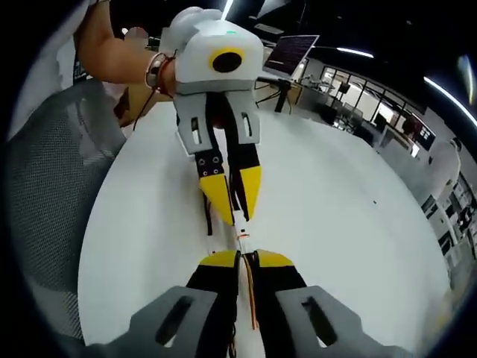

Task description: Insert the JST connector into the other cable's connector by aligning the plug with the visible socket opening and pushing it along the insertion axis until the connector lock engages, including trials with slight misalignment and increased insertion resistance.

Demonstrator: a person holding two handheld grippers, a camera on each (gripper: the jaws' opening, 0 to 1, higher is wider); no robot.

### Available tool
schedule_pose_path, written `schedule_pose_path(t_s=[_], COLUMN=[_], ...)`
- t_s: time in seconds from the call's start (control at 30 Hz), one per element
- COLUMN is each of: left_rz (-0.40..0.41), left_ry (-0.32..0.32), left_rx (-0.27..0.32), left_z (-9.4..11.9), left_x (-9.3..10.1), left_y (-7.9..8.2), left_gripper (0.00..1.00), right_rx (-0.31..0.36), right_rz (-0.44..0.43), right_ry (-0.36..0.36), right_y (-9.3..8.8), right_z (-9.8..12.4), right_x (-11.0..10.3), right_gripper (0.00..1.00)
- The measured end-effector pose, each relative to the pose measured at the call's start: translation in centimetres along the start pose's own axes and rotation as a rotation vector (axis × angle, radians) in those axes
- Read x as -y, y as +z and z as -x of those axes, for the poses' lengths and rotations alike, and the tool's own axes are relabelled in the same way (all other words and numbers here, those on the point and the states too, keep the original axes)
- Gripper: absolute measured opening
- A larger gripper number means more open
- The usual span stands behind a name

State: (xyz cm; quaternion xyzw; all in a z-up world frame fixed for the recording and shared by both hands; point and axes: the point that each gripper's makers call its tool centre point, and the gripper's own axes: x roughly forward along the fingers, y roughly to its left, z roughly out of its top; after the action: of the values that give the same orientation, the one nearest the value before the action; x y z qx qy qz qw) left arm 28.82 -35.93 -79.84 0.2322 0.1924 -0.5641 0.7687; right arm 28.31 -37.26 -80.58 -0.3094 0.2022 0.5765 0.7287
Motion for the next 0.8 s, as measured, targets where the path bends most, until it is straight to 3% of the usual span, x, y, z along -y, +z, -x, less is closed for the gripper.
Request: schedule_pose_path(t_s=[0.8], left_rz=[-0.061], left_ry=[0.018], left_rx=[0.008], left_z=[0.11], left_x=[0.1], left_y=[0.11], left_gripper=[0.0], right_rx=[-0.01], right_rz=[0.005], right_ry=[0.009], right_y=[0.86], right_z=[-0.57], right_x=[-0.09], right_gripper=[0.03])
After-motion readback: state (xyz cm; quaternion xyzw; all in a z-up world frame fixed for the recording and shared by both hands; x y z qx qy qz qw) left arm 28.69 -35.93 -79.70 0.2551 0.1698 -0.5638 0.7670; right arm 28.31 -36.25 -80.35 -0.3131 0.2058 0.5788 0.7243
